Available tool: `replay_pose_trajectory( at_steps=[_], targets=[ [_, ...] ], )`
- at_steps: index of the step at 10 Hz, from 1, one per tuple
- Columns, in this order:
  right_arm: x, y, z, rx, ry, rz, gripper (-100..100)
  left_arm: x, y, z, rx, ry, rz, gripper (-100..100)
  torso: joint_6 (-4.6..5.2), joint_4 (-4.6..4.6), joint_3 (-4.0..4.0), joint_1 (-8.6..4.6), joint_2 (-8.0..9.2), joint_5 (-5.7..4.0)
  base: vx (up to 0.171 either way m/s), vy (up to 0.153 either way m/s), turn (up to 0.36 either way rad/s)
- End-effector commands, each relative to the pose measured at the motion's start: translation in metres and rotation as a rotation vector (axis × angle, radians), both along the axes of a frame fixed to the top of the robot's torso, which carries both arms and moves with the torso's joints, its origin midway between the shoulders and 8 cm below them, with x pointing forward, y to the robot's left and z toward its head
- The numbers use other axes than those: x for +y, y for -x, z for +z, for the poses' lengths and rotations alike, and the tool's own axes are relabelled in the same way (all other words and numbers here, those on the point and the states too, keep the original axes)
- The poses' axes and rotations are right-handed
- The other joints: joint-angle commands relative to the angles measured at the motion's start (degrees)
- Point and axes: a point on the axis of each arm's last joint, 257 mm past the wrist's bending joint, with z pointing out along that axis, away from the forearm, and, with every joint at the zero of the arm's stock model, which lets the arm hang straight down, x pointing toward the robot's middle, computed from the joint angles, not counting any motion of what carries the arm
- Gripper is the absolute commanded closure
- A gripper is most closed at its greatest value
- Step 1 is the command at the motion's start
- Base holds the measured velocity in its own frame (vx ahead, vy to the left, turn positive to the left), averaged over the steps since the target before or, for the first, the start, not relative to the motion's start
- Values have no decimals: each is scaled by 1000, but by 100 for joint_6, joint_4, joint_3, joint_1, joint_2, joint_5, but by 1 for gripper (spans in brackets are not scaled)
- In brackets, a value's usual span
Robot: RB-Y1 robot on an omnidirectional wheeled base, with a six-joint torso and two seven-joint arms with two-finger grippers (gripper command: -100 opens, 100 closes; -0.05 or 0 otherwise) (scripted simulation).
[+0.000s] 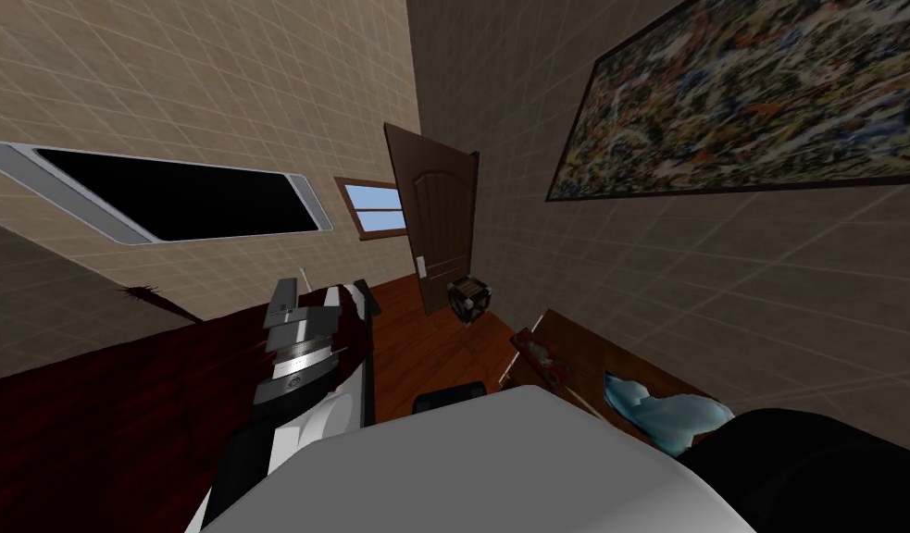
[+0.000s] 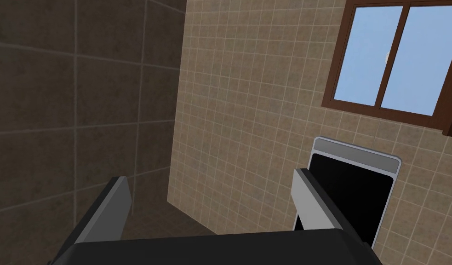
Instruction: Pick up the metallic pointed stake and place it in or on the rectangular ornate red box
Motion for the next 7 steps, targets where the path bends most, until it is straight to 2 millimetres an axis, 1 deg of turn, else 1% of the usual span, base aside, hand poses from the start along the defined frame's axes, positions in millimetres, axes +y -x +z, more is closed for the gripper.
replay_pose_trajectory(
  at_steps=[1, 2, 3, 4, 6, 7],
  targets=[
    [-19, 20, 2, 54, 45, 39, -100, 0, 0, 0, 0, 0, 0, 0, 0, 0, 0, 0, 0, 0, -9, -83, 262],
    [-30, 29, 3, 82, 67, 61, -100, 0, 0, 0, 0, 0, 0, 0, -1, 0, 0, -3, 1, -1, -23, -87, 270],
    [-31, 31, 3, 84, 69, 60, -100, 0, 0, 0, 0, 0, 0, 0, -1, 1, 2, -5, 3, -1, -19, -54, 73],
    [-41, 41, 5, 113, 92, 80, -100, 0, 0, 0, 0, 0, 0, 0, 4, 1, 2, 7, 3, -1, -22, -35, 131],
    [-61, 58, 8, 163, 131, 117, -100, 0, 0, 0, 0, 0, 0, 0, 0, 1, 2, 8, 3, 1, -32, -64, 239],
    [-61, 58, 8, 163, 131, 117, -100, 0, 0, 0, 0, 0, 0, 0, 2, 2, 5, 3, 9, 1, -30, -53, 70]
  ],
)
